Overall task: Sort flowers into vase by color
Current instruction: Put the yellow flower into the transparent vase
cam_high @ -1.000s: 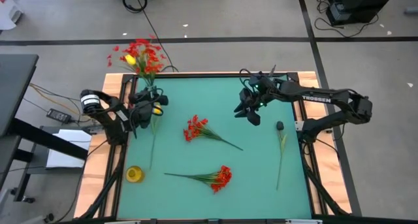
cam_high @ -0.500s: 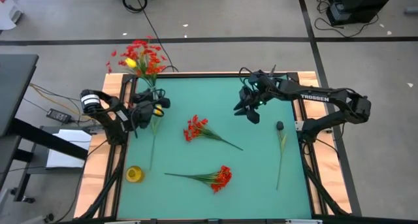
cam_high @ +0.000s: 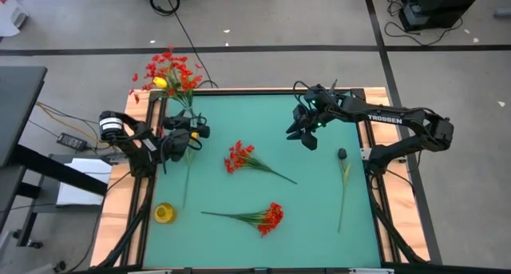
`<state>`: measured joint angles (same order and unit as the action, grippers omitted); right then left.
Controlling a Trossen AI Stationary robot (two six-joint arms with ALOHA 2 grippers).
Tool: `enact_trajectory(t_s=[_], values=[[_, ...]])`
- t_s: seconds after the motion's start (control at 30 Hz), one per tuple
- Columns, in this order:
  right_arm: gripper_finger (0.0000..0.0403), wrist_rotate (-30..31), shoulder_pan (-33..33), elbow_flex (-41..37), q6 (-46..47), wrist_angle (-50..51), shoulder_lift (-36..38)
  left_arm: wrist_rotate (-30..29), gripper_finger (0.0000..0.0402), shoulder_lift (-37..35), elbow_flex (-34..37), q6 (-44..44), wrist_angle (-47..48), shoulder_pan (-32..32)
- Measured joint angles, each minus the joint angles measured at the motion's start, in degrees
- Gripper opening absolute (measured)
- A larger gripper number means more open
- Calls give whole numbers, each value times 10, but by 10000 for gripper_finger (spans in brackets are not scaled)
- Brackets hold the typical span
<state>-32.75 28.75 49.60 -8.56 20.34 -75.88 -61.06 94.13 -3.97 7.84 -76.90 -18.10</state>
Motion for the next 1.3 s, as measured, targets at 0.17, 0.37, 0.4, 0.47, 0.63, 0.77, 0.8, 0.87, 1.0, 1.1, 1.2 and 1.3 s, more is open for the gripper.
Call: enact_trajectory(t_s=[0.17, 0.37, 0.4, 0.47, 0.63, 0.77, 0.8, 0.87, 1.0, 1.1, 1.2, 1.3], values=[[140, 1, 0, 0, 3, 1, 0, -7, 334, 0, 0, -12, 0, 19], [140, 1, 0, 0, 23, 2, 0, -11, 334, -24, 0, -32, 0, 55], [140, 1, 0, 0, 23, 2, 0, -11, 334, -33, 0, -41, 0, 62], [140, 1, 0, 0, 24, 2, 0, -12, 334, -51, 0, -66, 1, 75], [140, 2, -1, 0, 26, 3, 0, -58, 334, -95, 0, -129, 40, 101], [140, 1, -6, 0, 50, 3, 0, -59, 334, -125, 12, -100, 77, 129], [140, 1, -9, 0, 56, 3, 0, -57, 334, -132, 15, -93, 80, 140], [140, 1, -15, 0, 60, 3, 0, -53, 334, -142, 16, -89, 79, 168], [140, 1, -30, 0, 74, 4, 0, -53, 334, -161, 16, -90, 82, 234], [140, 2, -40, 0, 92, 3, 0, -54, 334, -177, 16, -87, 81, 290], [140, 7, -48, 0, 117, -2, 0, -67, 334, -199, 4, -69, 71, 345], [139, 25, -53, 0, 177, -16, 0, -48, 334, -228, -16, -46, 32, 388]])
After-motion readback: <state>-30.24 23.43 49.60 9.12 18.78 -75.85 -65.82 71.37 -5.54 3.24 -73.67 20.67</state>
